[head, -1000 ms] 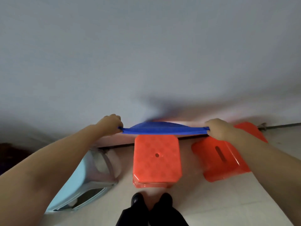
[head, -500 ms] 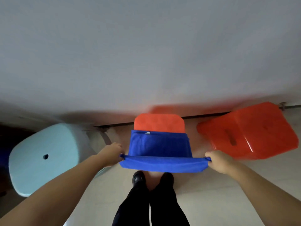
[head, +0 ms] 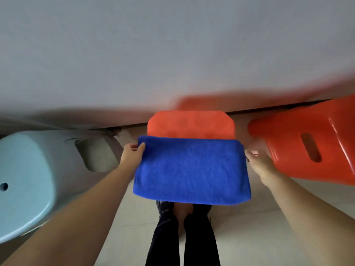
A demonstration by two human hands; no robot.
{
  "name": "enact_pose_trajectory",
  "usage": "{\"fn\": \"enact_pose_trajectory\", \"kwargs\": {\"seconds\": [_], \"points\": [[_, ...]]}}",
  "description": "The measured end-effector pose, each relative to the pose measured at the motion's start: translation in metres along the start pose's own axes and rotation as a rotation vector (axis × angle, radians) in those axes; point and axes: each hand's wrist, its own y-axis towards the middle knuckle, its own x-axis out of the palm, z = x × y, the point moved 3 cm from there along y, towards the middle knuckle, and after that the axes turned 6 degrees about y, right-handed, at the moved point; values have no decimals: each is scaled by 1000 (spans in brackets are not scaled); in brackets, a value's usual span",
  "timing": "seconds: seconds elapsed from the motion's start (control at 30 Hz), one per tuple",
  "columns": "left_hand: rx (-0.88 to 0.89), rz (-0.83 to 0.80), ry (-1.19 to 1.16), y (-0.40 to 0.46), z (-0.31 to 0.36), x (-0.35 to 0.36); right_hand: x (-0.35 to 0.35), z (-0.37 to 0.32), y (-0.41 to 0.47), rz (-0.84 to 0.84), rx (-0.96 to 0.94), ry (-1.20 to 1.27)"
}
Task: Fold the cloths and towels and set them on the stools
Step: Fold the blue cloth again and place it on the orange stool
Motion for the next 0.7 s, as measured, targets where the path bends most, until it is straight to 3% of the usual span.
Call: {"fn": "enact_pose_trajectory", "kwargs": {"seconds": [0.2, 0.4, 0.47, 0.6, 0.7], "points": [[-41, -22, 81, -20, -44, 16, 36, 56, -17, -399, 325, 265], [59, -8, 118, -40, -45, 12, 16, 59, -33, -533, 311, 380], [123, 50, 87, -44, -29, 14, 7, 44, -35, -469, 216, 401], [203, 97, 3, -44, 5, 25, -19, 9, -32, -85, 0, 421], [183, 70, -19, -39, 16, 32, -31, -14, -33, 31, -157, 323]]}}
